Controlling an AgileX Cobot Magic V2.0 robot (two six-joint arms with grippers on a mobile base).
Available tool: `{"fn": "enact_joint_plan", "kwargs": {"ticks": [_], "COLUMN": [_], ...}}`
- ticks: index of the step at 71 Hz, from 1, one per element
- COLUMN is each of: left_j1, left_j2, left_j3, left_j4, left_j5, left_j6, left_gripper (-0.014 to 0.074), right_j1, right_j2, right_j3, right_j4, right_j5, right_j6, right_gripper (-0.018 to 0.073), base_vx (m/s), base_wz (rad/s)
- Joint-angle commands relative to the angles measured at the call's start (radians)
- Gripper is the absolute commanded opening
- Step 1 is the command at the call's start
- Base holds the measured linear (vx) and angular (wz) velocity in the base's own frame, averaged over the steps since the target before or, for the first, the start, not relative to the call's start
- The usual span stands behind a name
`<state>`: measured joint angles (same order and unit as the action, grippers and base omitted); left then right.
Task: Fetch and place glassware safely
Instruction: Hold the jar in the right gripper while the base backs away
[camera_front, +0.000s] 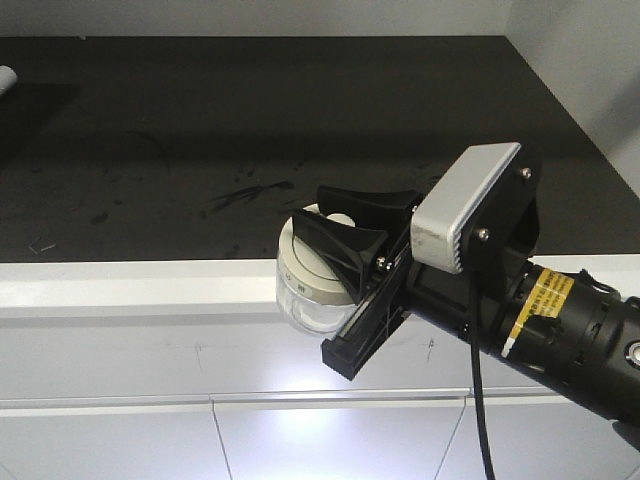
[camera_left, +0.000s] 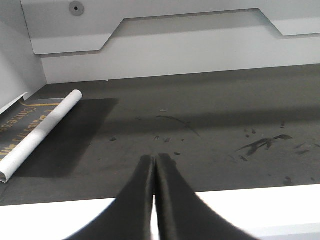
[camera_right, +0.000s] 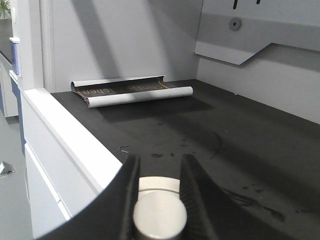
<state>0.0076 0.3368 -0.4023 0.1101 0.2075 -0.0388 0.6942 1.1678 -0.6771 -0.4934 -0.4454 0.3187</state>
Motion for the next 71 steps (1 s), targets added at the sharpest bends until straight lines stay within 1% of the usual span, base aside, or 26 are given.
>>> {"fn": "enact_joint_plan", "kwargs": {"ticks": [1, 41, 71], "left_j1": [-0.004, -0.004, -0.004], "left_j2": [0.008, 0.008, 0.008], "left_j3": [-0.029, -0.029, -0.029], "left_j4": [-0.007, -0.007, -0.007], "left_j5": [-0.071, -0.071, -0.071], "left_j6": [-0.007, -0.007, -0.007], "left_gripper": [-0.0007, -0.0007, -0.0007], "right_j1": [-0.001, -0.001, -0.001], "right_j2": [-0.028, -0.028, -0.028], "right_j3": [-0.032, -0.032, -0.032], "right_j4": [0.014, 0.014, 0.014], "right_j5": [-0.09, -0.092, -0.091], "right_j6": [0.0, 0.0, 0.0], "right_gripper": [-0.0003, -0.0003, -0.0003], "base_vx": [0.0, 0.0, -0.06], "base_wz": [0.0, 0.02, 0.23]}}
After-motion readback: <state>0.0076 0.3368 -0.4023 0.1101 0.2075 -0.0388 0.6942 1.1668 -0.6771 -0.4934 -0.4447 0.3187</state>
